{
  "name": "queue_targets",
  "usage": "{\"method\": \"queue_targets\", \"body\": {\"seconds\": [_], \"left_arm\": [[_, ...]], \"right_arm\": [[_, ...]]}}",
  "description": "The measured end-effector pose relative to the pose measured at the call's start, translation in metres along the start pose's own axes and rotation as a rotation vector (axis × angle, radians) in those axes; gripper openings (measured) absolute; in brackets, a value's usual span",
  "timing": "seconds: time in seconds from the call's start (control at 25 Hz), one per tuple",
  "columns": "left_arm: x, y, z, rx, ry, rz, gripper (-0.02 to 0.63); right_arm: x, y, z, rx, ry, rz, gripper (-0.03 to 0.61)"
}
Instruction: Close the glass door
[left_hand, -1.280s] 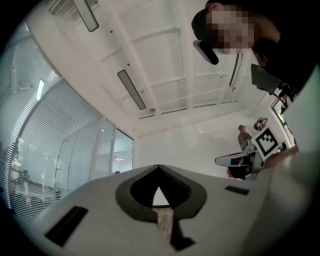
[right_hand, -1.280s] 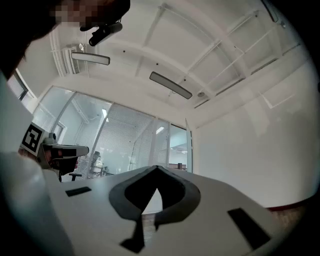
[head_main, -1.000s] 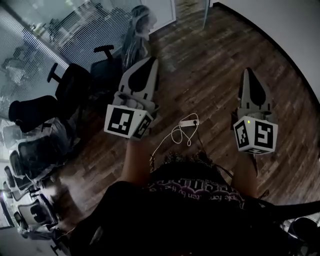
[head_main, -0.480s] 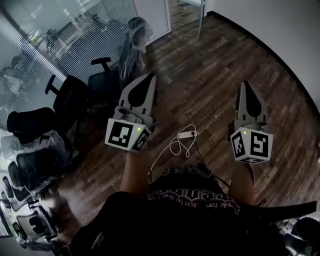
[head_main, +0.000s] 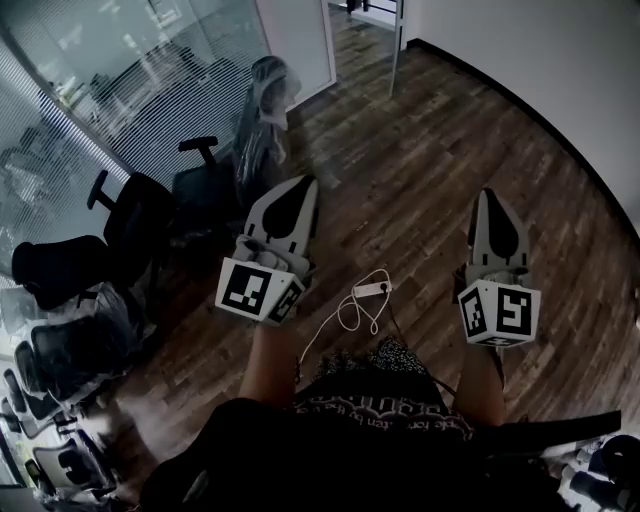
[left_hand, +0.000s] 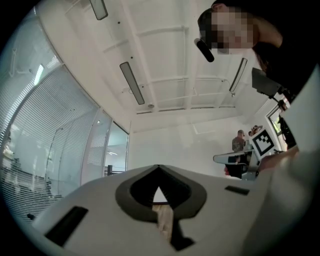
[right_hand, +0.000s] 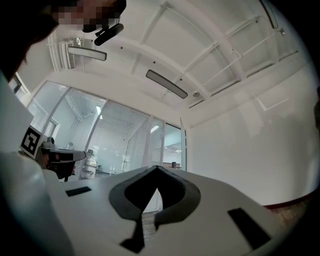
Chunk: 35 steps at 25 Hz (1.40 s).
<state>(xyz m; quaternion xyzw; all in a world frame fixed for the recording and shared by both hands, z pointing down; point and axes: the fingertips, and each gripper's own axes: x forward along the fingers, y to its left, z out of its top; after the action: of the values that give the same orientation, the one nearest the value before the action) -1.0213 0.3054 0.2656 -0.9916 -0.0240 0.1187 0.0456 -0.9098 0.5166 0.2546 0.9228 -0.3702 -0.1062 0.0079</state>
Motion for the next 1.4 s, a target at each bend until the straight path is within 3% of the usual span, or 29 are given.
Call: {"method": "queue_targets", "body": {"seconds": [0.16,0.4,0.64,0.96,1.2,1.4], "left_arm": [[0.026,-0.008,0.002,-0.001,-0.043,-0.034,0.002],[0.071,-0.004,-0.03,0.004,0.013,-0.018,0.002],[0.159,0.011,-0.05,-0.011,0.005,0.024,0.002],[0.299,0.025,-0.072,0.034,-0.016,0.065,0.002],[0.357,0.042,-0.098,0.019,0.013,0.102,0.002],[0.399,0.082,-0.126,-0.027,0.024,0.12,0.002]], "right_arm": [[0.015,-0.008,0.001,-0.005,-0.019,0.015,0.003],[0.059,-0.035,-0.024,0.02,-0.013,0.066,0.006],[0.142,-0.09,-0.057,0.049,-0.015,0.113,0.046],[0.253,-0.166,-0.072,0.026,-0.02,0.186,0.057],[0.314,-0.211,-0.097,0.033,-0.004,0.192,0.058],[0.366,-0.223,-0.122,0.046,0.02,0.174,0.058]]}}
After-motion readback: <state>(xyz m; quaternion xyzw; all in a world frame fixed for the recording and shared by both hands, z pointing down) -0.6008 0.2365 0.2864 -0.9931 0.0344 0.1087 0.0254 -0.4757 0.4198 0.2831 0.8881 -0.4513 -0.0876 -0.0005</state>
